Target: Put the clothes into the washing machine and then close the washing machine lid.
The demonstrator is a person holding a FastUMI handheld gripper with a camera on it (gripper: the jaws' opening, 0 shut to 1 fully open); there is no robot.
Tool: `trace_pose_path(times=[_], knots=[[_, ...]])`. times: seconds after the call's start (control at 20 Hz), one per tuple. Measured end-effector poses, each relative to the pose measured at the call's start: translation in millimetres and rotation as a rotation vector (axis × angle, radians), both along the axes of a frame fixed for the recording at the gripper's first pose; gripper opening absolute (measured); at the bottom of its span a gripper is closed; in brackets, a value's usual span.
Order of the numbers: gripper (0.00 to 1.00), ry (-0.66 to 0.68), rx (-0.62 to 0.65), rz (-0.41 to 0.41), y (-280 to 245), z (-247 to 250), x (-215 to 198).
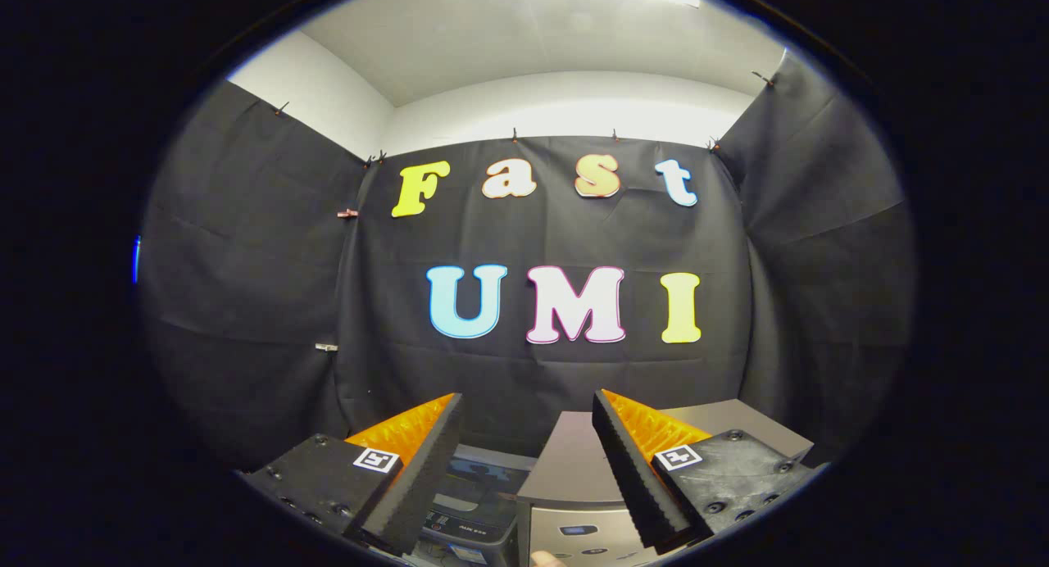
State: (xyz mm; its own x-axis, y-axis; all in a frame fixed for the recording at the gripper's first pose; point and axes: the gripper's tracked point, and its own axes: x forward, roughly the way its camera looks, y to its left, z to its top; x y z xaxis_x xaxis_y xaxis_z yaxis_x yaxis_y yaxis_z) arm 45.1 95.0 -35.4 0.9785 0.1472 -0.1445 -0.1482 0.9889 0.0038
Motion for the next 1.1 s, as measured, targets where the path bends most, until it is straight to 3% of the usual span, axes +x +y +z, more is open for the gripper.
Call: trace_pose_path(times=[0.55,1.1], knots=[[0.97,-0.115,0.002,-0.033,-36,25,-65],[0.97,-0.149,-0.040,-0.040,-38,29,-76]])
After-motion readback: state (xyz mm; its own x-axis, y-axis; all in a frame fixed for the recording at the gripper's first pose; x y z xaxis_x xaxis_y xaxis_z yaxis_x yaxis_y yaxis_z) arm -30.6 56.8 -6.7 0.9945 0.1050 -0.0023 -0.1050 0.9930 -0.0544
